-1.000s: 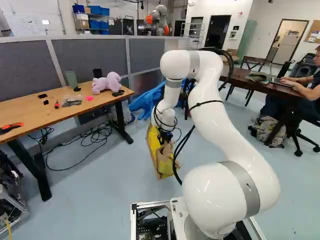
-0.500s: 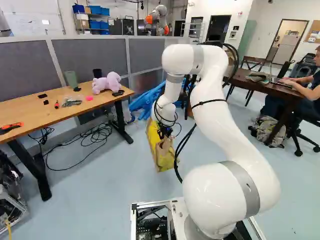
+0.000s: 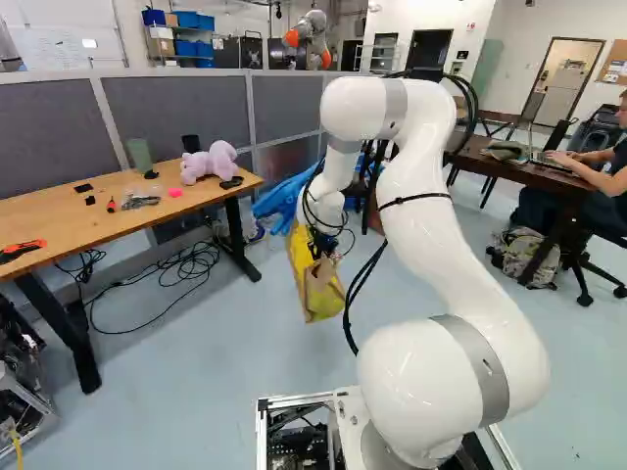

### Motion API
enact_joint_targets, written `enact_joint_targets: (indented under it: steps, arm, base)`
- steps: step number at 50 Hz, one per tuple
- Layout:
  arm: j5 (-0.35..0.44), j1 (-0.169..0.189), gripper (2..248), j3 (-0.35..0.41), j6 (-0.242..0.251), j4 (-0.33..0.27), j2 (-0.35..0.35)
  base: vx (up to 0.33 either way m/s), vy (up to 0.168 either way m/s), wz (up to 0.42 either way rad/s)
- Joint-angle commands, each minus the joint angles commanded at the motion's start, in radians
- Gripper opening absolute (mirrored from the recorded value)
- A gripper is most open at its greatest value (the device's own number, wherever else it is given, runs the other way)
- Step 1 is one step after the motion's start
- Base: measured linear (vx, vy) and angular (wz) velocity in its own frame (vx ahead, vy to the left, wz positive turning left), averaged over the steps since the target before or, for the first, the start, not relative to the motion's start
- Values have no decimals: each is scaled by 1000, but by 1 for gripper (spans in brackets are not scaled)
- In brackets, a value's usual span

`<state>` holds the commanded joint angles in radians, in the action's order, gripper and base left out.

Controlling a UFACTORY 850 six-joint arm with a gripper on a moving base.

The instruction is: Pick up the bag on the ground and place it on the table

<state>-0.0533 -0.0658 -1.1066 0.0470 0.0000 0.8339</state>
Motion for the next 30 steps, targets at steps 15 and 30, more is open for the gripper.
enact_joint_targets:
  steps: [15,30]
  arm:
    - [-52,3,26,-32,0,0,-21]
    - [-108,6,26,-67,0,0,-39]
  base:
    - [0,0,0]
    - [0,0,0]
